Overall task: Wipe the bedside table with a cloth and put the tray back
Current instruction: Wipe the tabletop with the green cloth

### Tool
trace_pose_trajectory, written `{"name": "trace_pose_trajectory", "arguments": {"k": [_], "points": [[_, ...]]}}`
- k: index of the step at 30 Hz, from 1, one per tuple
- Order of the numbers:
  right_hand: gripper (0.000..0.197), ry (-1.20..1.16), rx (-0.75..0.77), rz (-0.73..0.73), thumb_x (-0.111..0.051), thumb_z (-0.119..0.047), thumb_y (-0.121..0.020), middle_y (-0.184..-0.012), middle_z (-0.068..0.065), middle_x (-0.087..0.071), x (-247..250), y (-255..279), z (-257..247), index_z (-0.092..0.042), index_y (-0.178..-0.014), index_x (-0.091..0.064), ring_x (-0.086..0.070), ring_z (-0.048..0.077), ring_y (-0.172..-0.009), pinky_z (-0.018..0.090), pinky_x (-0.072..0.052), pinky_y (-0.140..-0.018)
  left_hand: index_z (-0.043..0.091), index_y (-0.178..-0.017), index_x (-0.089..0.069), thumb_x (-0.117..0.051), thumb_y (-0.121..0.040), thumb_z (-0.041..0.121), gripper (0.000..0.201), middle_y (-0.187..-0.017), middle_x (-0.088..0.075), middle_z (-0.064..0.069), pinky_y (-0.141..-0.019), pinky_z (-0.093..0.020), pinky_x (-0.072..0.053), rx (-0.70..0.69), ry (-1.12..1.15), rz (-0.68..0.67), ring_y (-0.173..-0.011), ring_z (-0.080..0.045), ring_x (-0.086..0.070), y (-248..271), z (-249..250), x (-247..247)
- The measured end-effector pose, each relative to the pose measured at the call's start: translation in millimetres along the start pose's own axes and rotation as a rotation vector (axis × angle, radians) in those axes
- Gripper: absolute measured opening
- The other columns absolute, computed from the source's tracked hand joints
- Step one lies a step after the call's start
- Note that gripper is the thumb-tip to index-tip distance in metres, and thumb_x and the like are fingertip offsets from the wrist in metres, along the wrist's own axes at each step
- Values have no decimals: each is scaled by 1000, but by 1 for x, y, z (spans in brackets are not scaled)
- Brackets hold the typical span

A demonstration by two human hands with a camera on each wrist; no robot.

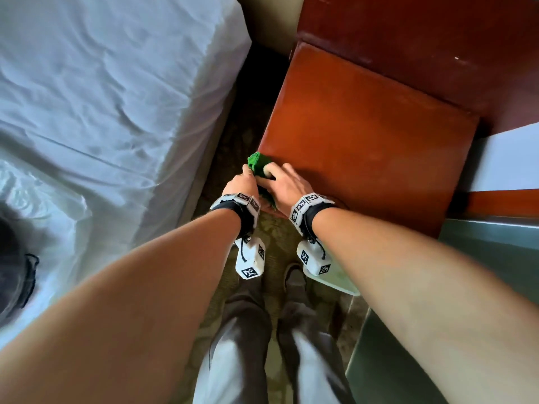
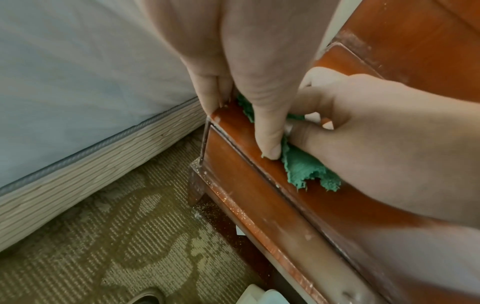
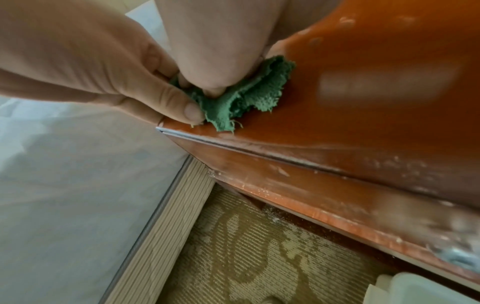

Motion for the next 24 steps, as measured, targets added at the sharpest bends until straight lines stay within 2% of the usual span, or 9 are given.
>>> {"name": "trace_pose_trajectory", "arguments": {"k": [2,4,6,8,10,12,15,20,24], "points": [[29,15,53,-50,-33,-60,-85,-94,-6,-41,7,-2,4,-41,-102,-46,-47,18,-81,33,-38,-58,8,-136,-37,-83,-74,31,81,-120,-62,-13,-82,-39,-49,3,17,-24,-111,-34,-61,-1,1,7],[28,43,68,-84,-42,-46,-89,-100,-7,-39,15,-6,8,-48,-117,-42,-44,20,-91,32,-38,-63,9,-131,-40,-86,-70,33,80,-121,-59,-11,-80,-38,-47,-3,53,-18,-111,-33,-61,-1,4,15],[40,86,90,-66,-48,-32,-91,-108,-6,-41,23,-21,12,-50,-126,-42,-41,21,-96,33,-38,-65,11,-139,-32,-87,-68,33,93,-130,-51,-11,-88,-39,-46,-10,111,26,-119,-32,-55,-1,8,19],[45,154,121,-25,-47,-28,-92,-115,-5,-43,34,-36,14,-45,-133,-44,-39,22,-97,35,-43,-66,11,-150,-17,-87,-68,33,110,-140,-43,-12,-97,-41,-44,-16,142,72,-125,-32,-50,-3,14,23],[45,193,133,0,-49,-23,-93,-116,-5,-44,43,-53,22,-41,-134,-47,-40,22,-97,36,-46,-68,12,-154,-7,-87,-69,33,119,-145,-39,-12,-98,-43,-45,-20,143,88,-126,-33,-49,-6,22,27],[49,216,116,6,-51,-16,-91,-115,-6,-44,51,-69,32,-40,-134,-48,-41,22,-97,35,-47,-69,15,-155,-3,-85,-71,35,120,-145,-40,-10,-95,-45,-46,-18,116,70,-124,-35,-52,-10,32,29],[58,235,110,55,-54,-10,-89,-112,-7,-43,67,-91,49,-41,-137,-45,-40,21,-94,31,-43,-65,19,-155,-10,-82,-73,42,112,-140,-44,-9,-93,-45,-47,-8,36,58,-121,-36,-54,-16,47,31],[61,222,77,100,-55,-10,-88,-112,-5,-43,93,-130,79,-41,-139,-43,-41,24,-95,34,-44,-63,18,-145,-30,-81,-73,45,92,-129,-54,-8,-82,-41,-49,28,-53,74,-114,-32,-58,-25,58,36],[62,193,35,124,-52,-7,-89,-110,-3,-42,115,-157,97,-41,-140,-42,-41,26,-94,32,-35,-61,16,-139,-32,-84,-71,43,90,-122,-57,-8,-73,-40,-44,44,-88,62,-109,-34,-60,-29,60,39]]}}
Point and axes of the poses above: each hand's wrist, its own y-axis away from the middle knuckle, its own x-axis out of the back of the hand, z = x × y, the point moved 2 cm from there along -y, towards the middle knuckle
